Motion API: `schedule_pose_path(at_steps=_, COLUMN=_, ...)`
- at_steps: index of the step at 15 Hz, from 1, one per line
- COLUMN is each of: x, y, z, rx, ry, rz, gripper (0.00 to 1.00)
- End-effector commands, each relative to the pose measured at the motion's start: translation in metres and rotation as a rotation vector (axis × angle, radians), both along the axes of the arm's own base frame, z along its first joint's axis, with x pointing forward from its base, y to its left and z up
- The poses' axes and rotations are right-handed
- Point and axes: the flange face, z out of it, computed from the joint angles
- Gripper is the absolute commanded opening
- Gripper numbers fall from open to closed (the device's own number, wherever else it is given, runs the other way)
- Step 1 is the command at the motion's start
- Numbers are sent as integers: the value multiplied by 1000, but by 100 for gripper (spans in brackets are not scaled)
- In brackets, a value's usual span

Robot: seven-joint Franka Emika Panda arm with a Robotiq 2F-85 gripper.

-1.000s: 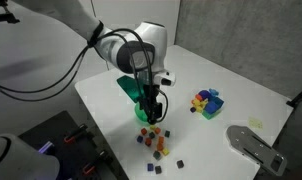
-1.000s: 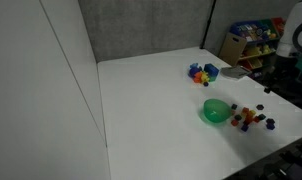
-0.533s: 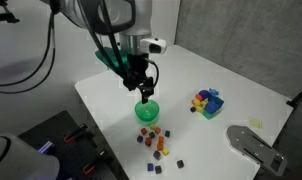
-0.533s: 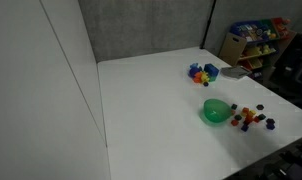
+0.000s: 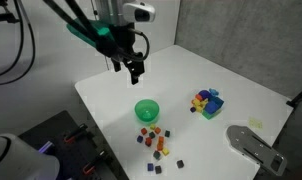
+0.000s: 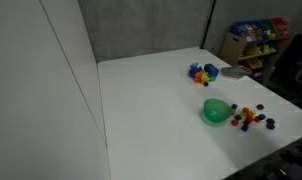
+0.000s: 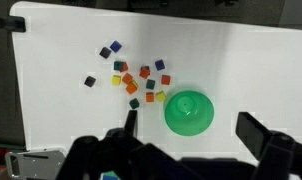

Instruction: Remove the blue block from the green bowl and put it on the table.

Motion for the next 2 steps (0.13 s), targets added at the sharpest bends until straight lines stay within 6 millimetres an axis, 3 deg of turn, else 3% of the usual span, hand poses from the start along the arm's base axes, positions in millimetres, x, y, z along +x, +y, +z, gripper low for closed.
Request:
schedule_pose_path(at_steps=1, x=-1, y=0, z=1, rx=4, ry=4, rz=4, gripper=100)
schedule_pose_path(at_steps=2, x=-1, y=0, z=1, rx=5, ry=5, rz=7, gripper=100)
